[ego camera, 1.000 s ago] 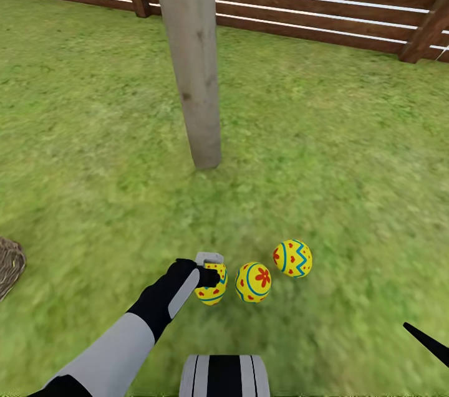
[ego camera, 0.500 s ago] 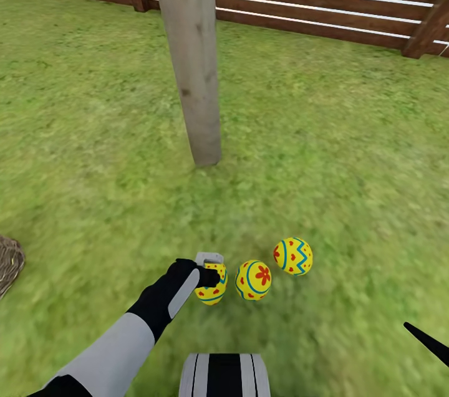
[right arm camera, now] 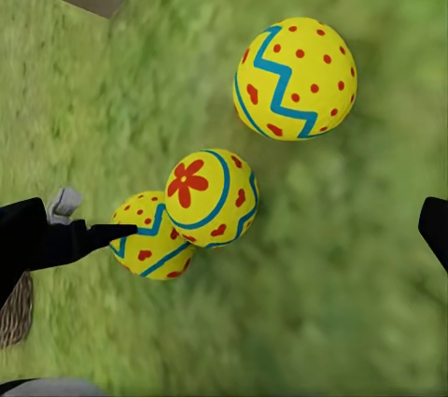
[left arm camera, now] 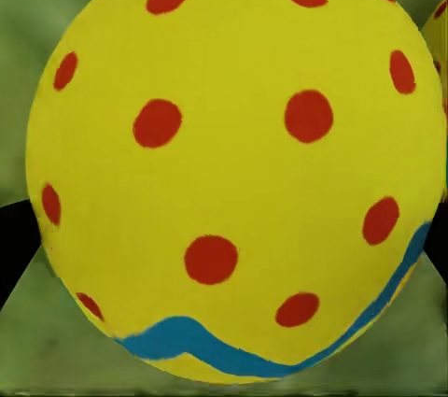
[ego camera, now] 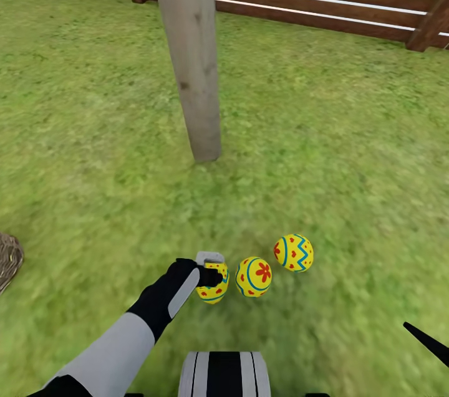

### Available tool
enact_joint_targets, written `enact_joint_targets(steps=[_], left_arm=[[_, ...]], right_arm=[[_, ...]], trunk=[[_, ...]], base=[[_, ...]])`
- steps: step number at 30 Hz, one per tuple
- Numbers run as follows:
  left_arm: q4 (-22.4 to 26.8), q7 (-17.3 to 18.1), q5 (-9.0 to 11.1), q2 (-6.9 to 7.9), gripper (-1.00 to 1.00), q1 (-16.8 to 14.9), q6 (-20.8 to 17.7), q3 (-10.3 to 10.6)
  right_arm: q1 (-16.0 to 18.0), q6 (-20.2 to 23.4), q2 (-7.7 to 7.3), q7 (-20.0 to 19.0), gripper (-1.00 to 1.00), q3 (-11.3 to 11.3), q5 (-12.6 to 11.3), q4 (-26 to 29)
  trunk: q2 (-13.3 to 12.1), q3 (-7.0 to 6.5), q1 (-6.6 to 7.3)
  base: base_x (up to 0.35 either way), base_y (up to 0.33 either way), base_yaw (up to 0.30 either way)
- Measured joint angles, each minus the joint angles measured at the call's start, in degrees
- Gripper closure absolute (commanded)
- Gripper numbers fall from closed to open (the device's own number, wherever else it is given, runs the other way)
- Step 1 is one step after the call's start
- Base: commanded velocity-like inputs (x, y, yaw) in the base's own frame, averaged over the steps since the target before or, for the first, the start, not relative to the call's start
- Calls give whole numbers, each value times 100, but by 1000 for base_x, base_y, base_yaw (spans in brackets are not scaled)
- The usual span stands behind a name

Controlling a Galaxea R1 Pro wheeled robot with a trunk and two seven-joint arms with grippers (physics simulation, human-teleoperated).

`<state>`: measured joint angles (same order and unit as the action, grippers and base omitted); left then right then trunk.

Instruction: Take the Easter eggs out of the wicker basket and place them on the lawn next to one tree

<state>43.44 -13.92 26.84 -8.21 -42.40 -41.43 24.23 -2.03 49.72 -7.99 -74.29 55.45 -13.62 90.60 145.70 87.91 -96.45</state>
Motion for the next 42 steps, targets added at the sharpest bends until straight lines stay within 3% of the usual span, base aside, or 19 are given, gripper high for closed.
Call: enact_joint_targets(steps=[5,24,33,42], left_arm=[[-24,-5,-21,2,-100,7,-5,-5],[143,-31,-54,0,-100,-10,-212,-5],[509,-38,-57,10,-100,6,-472,-9],[554,-39,-56,11,-100,15,-749,-25]], right_arm=[[0,0,-2,0,-100,0,0,0],[3,-2,0,0,-100,0,-1,0],[4,-1,-1,0,-100,0,-1,0],[4,6,-9,0,-100,0,46,0]], trunk=[[0,0,0],[-25,-420,49],[-38,-620,68],[-50,-819,92]], base=[[0,0,0],[-5,0,0],[-309,0,0],[-344,0,0]])
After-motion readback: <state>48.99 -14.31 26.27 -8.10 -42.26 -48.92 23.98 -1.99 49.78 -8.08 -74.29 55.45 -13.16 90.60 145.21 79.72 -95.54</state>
